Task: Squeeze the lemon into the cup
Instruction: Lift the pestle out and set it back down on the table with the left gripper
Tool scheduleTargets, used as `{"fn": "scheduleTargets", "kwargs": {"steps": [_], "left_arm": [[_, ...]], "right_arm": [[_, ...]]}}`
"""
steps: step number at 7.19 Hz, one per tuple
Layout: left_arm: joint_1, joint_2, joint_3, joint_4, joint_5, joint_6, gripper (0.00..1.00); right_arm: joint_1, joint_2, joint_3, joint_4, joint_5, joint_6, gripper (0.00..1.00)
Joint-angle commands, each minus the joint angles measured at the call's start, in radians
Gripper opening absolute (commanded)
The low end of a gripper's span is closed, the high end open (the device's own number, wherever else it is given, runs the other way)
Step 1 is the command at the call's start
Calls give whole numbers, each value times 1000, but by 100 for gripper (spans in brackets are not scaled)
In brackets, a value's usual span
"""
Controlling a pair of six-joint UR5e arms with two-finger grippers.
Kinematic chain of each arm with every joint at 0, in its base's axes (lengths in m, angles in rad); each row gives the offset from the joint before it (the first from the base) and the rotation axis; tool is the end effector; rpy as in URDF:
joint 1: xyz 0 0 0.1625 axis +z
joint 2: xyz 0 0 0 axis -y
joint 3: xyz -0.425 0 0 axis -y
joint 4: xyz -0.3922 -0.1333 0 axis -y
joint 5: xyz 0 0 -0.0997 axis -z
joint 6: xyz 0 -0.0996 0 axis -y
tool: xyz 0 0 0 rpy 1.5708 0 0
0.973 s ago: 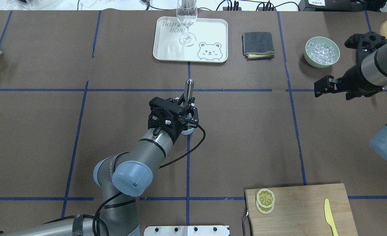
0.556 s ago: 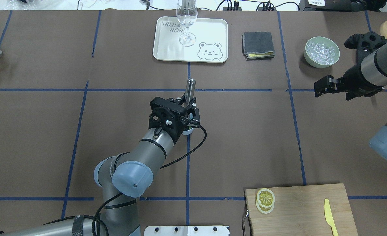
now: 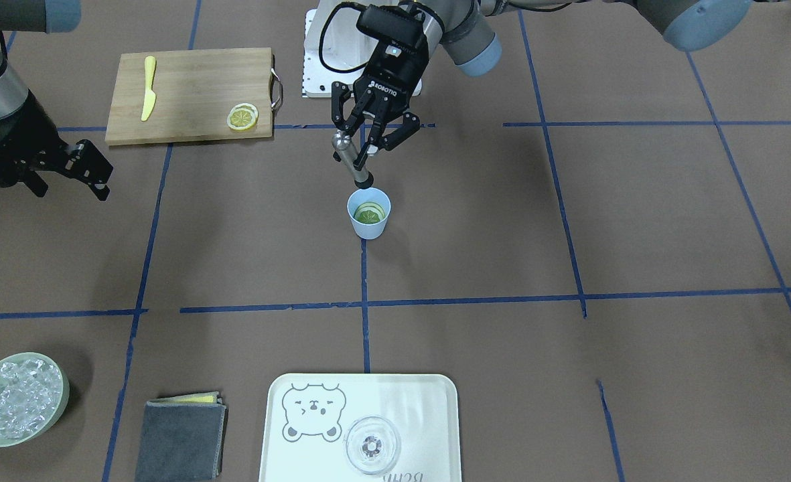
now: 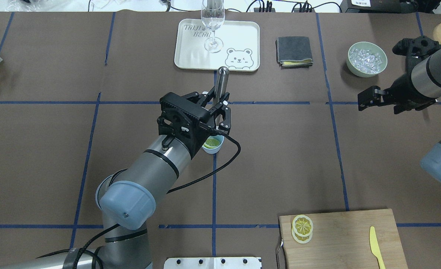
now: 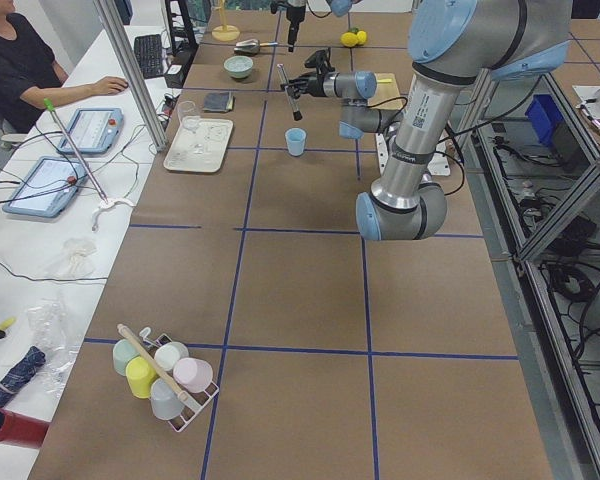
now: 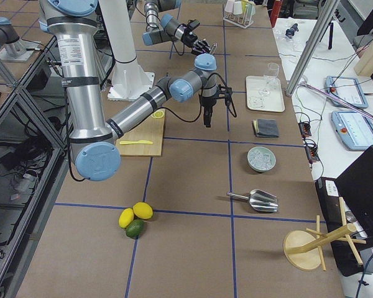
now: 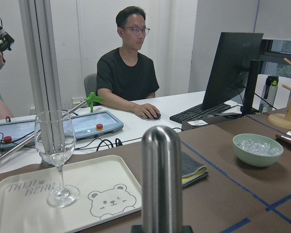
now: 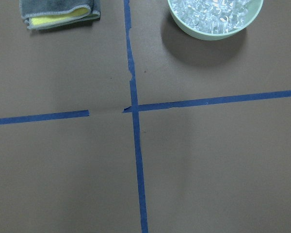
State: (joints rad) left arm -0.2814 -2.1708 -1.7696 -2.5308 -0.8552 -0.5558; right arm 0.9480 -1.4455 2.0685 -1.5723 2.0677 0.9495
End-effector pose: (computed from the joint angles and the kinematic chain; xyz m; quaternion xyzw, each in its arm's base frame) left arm 0.4912 -0.3488 0.1203 0.6137 0.4404 -0.0377 0.6543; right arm -0.2241 -0.4592 0.3685 0.0437 -0.3752 0.0759 0.9228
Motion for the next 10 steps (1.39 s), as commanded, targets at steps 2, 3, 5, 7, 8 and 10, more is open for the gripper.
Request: {"fn": "scheduleTargets", "kwargs": {"steps": [2, 3, 5, 7, 8, 10], "left_arm": [[-83, 219, -79, 4, 2, 22, 0], [-143, 292, -77, 6, -28, 17, 0], [-351, 420, -64, 4, -338, 16, 0], [-476, 512, -38, 6, -526, 16, 0], [-525, 567, -12, 30, -621, 14, 0], [-541, 595, 25, 243, -787, 4, 0]], "right_arm": [[0, -1, -11, 0, -5, 0, 100], [0, -1, -11, 0, -6, 0, 100], [-2, -1, -24, 0, -11, 0, 100], [-3, 4, -42, 3, -12, -14, 100], [-2, 1, -59, 24, -15, -46, 100], [-2, 1, -68, 35, -15, -49, 100]]}}
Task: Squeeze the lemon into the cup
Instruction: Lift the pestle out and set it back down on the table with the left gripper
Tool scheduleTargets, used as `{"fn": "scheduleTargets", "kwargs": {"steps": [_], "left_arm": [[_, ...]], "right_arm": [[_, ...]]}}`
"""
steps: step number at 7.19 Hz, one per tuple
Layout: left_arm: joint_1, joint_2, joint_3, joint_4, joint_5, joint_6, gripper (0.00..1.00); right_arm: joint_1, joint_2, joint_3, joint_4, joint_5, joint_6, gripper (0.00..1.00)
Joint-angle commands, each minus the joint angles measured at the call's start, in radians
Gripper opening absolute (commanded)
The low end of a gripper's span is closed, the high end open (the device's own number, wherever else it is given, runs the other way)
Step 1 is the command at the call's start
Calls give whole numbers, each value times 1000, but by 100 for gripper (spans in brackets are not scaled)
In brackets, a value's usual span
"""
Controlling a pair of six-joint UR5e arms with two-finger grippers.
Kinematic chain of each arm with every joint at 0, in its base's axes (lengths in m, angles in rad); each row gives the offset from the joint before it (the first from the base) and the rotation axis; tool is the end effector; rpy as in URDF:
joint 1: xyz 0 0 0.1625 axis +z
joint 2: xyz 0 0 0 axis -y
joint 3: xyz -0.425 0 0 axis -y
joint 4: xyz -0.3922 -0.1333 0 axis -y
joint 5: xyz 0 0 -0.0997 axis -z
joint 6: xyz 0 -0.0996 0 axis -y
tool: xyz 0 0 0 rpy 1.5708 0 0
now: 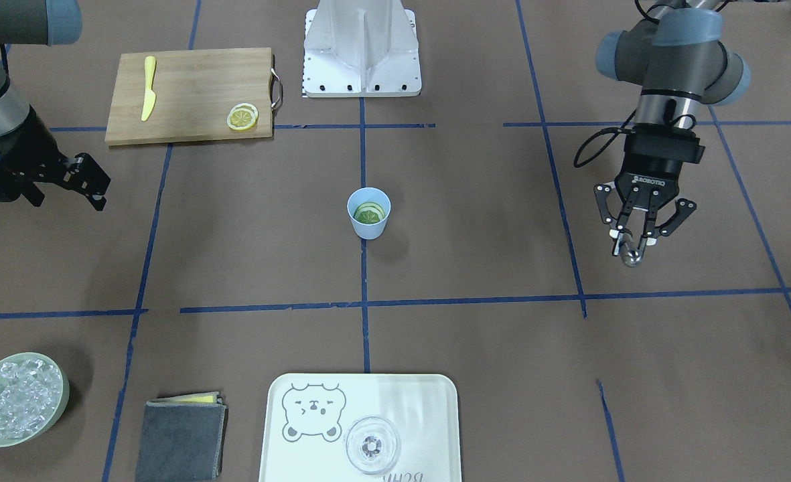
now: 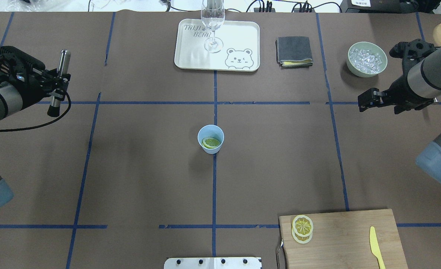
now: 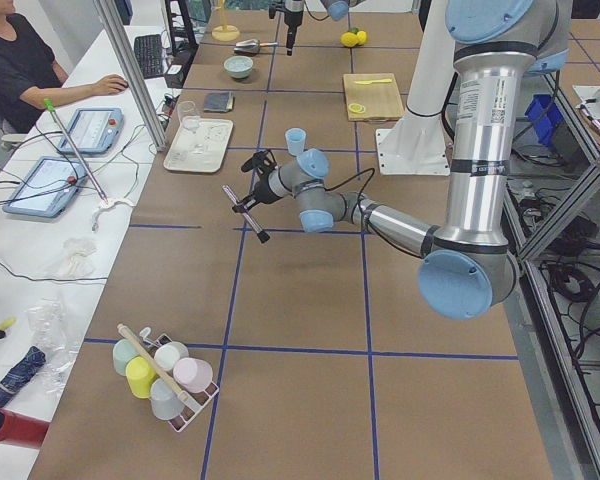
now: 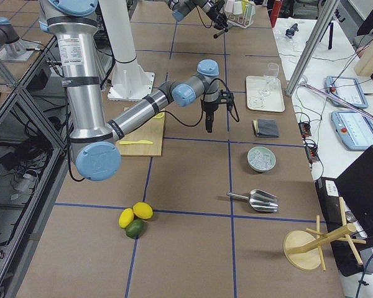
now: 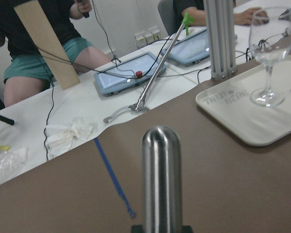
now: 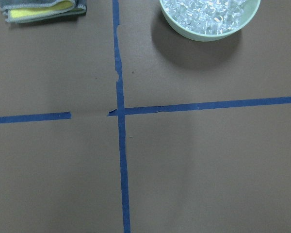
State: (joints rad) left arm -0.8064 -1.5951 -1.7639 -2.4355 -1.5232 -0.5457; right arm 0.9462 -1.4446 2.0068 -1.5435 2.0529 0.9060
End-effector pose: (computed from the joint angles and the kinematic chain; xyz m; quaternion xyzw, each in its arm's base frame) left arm 0.2658 -0.4766 0.4615 0.4207 0.2975 0.0813 0.8531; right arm -0.2318 -0.4705 0.3930 0.0452 -0.3602 0.0616 0.9298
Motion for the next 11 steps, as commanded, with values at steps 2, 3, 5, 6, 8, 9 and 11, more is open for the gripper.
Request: {"fn": "scheduleTargets", "kwargs": {"steps": [2, 3, 5, 6, 8, 9, 11], "left_arm": [[-39, 1, 7, 326, -372, -149, 0], [-57, -28, 18, 358, -526, -371, 0], [-56, -106, 113, 377, -575, -493, 0], [-57, -141, 189, 375, -574, -481, 0], [-63, -143, 204, 377, -575, -459, 0], [-66, -143, 202, 383, -575, -398, 0], [-63, -144, 201, 398, -569, -372, 0]], "right_arm": [[0, 0, -5, 8, 4, -7, 100], [2, -2, 0, 8, 6, -7, 100], [2, -8, 1, 8, 4, -7, 100], [2, -10, 1, 8, 6, -6, 100], [2, -14, 6, 8, 6, -6, 100], [2, -14, 4, 8, 6, -7, 100], [2, -14, 6, 8, 6, -4, 100]]}}
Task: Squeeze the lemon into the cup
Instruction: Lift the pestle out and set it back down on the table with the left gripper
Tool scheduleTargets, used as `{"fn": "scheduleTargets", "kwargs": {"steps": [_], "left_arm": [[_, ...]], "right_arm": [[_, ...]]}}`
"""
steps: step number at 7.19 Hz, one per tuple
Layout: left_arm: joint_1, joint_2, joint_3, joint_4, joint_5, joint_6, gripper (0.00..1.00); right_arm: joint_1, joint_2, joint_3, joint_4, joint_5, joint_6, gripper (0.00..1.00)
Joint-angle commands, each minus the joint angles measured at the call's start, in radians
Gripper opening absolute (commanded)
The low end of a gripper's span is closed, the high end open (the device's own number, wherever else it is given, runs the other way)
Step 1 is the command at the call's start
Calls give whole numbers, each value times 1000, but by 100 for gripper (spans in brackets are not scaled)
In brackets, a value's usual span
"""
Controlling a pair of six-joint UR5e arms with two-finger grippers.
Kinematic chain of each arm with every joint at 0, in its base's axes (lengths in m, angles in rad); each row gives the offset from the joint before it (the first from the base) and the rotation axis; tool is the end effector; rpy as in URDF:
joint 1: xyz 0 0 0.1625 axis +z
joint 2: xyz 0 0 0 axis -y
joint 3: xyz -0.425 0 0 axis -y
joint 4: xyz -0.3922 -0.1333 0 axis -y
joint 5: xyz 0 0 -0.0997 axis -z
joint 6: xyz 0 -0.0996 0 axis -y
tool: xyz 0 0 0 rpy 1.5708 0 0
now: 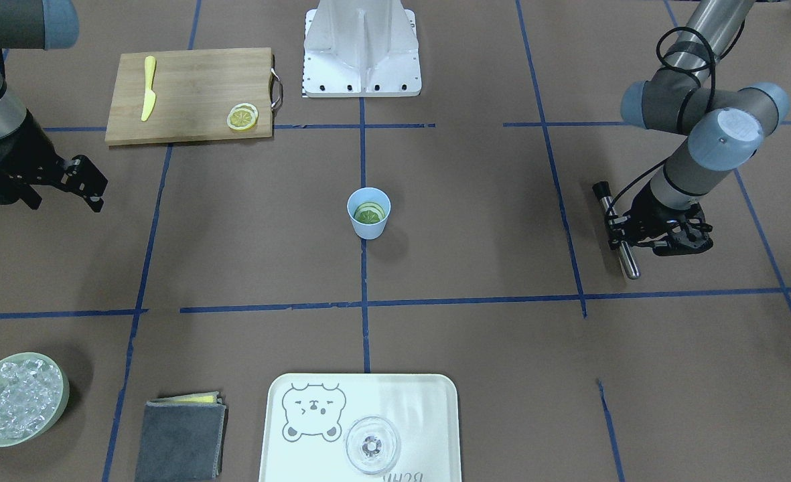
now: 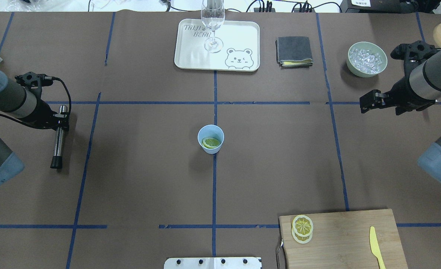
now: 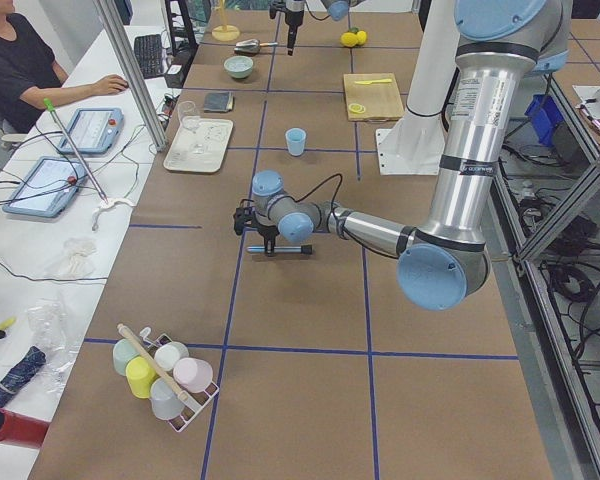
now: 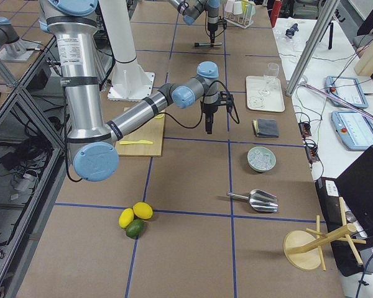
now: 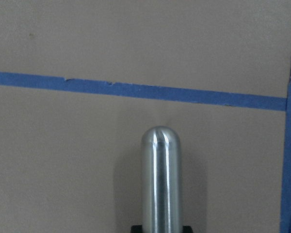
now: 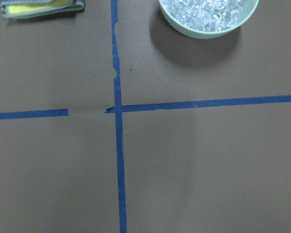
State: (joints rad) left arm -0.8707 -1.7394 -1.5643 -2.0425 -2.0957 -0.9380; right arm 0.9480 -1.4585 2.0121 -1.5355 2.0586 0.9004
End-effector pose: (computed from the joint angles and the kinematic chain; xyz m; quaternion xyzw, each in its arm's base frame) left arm 0.3162 -0.5048 0.5286 0.0254 0.3882 -0.0286 0.9208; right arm -0.2289 -0.4672 0.3964 0.0443 -0.3616 0.0591 0.9294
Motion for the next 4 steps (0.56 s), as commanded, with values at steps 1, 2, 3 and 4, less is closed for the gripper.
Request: {"fn": "scheduleTargets", "kwargs": {"steps": [1, 2, 3, 4], "left_arm": [[1, -2, 0, 7, 2, 36, 0], [1, -3, -3, 7, 2, 36, 57], [-1, -5, -16, 7, 3, 34, 100], [-1, -5, -16, 7, 2, 36, 100]], "right_arm": [[0, 0, 1, 0, 0, 2, 100], [0, 0, 2, 0, 0, 2, 100], [-2, 0, 1, 0, 0, 2, 100], [-2, 1, 2, 0, 0, 3, 100]]}}
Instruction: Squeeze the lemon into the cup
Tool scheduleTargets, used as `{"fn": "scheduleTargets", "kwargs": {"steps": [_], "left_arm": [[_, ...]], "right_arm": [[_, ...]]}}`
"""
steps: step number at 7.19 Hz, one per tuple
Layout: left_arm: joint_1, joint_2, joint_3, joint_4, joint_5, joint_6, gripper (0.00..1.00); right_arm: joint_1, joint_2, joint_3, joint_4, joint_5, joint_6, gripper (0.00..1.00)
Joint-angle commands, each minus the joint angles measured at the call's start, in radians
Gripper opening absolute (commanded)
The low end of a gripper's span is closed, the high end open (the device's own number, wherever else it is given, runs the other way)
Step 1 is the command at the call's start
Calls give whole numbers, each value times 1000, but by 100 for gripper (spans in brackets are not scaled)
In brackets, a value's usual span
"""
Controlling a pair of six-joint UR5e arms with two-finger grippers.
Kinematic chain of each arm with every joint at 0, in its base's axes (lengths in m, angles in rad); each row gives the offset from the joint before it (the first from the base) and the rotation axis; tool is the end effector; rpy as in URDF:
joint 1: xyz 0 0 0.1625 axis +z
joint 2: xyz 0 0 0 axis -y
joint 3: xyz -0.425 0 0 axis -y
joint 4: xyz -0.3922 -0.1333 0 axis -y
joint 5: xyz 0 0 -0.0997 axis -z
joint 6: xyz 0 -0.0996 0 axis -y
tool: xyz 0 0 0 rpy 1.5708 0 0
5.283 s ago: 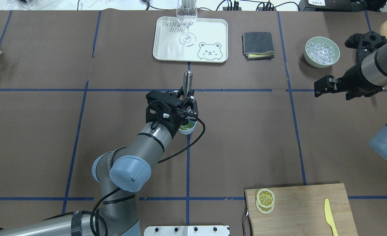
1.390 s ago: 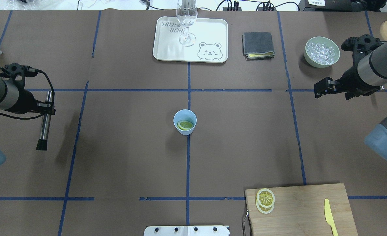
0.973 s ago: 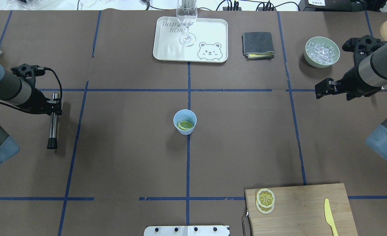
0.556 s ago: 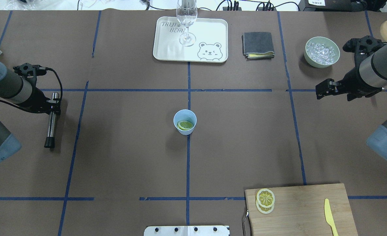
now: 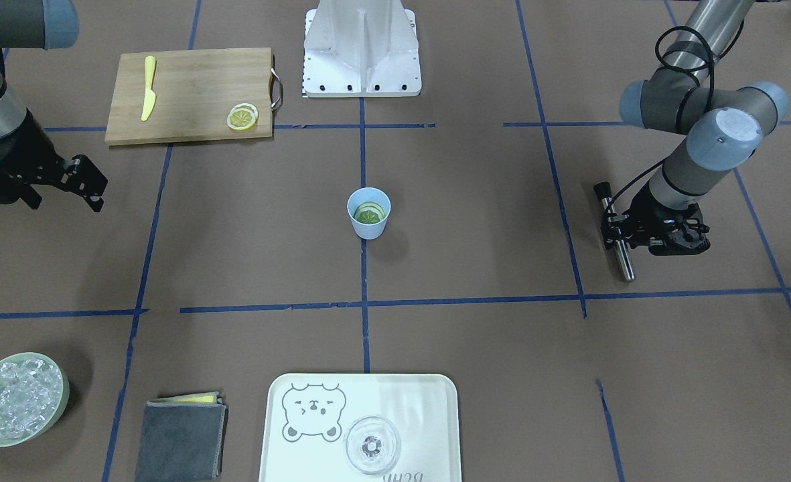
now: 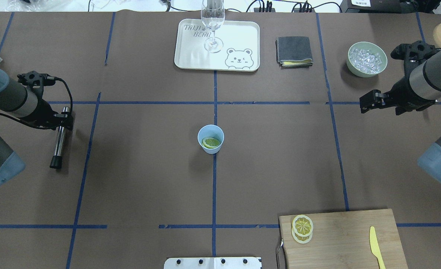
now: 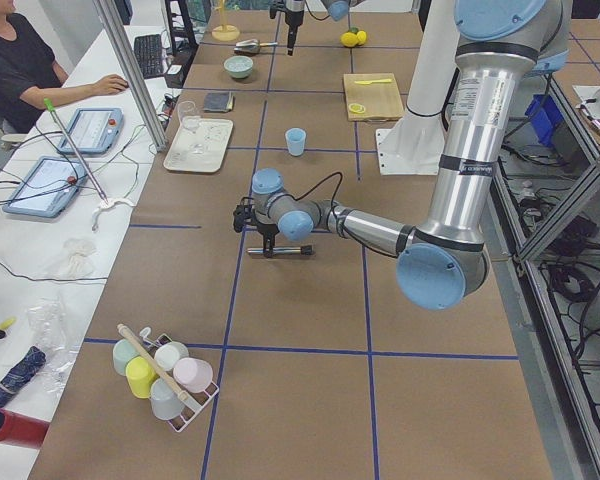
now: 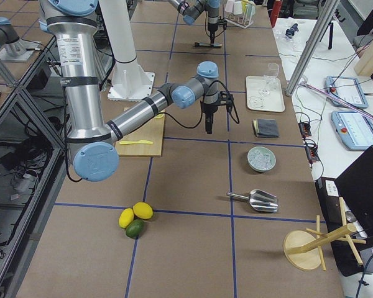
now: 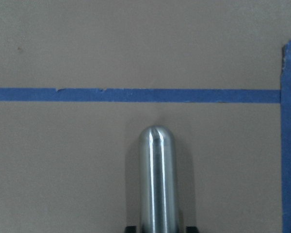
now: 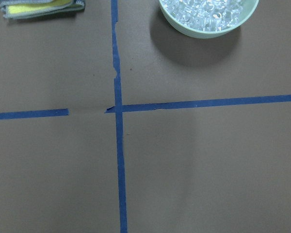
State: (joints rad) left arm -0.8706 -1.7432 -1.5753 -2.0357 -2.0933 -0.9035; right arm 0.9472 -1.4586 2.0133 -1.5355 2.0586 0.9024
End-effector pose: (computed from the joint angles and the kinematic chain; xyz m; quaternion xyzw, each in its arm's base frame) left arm 0.3166 -0.5054 0.5216 0.0358 0.3894 -0.0120 0.9203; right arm -0.2291 -0.4668 0.3959 0.0442 -0.3620 0.0595 0.9292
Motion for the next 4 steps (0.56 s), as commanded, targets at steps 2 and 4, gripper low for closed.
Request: {"fn": "scheduleTargets", "kwargs": {"steps": [2, 4], "left_arm": [[-37, 4, -99, 78, -7, 23, 100], [-229, -5, -234, 297, -33, 307, 100]], "right_arm": [[1, 1, 4, 0, 2, 0, 100], [45, -21, 7, -2, 9, -75, 100]]}}
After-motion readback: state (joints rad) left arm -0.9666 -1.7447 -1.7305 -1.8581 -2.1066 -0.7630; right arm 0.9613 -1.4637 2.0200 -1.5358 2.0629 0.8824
